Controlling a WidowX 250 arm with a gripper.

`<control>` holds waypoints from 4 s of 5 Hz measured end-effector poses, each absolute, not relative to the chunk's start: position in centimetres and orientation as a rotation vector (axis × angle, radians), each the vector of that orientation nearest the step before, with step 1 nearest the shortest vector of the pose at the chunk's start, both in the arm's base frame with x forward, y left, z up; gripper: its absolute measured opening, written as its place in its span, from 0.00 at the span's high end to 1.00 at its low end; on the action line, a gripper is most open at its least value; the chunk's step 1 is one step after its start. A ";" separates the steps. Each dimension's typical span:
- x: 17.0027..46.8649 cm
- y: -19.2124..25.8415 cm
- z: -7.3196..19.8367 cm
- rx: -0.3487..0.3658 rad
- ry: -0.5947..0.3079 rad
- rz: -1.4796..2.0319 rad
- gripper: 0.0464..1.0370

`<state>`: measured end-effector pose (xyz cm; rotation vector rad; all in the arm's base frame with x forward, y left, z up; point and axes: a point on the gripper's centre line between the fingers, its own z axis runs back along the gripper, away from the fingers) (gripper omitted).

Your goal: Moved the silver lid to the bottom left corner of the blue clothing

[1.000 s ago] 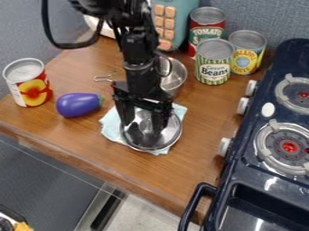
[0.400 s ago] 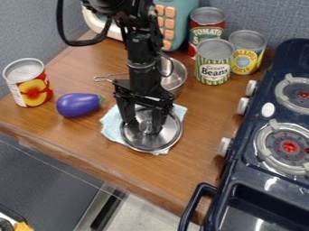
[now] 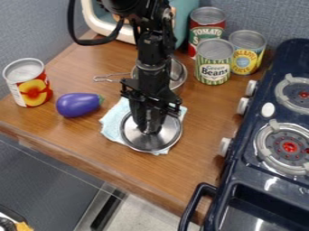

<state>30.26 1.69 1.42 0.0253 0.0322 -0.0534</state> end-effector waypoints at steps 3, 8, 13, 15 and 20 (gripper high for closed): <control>29.8 1.6 1.6 0.007 0.039 -0.057 0.99; 29.4 0.8 7.4 0.060 -0.034 0.892 0.99; 28.8 2.6 3.0 -0.022 -0.301 1.754 0.99; 29.5 4.1 1.7 0.092 -0.124 1.639 0.99; 30.0 5.3 1.2 0.202 0.067 1.350 0.97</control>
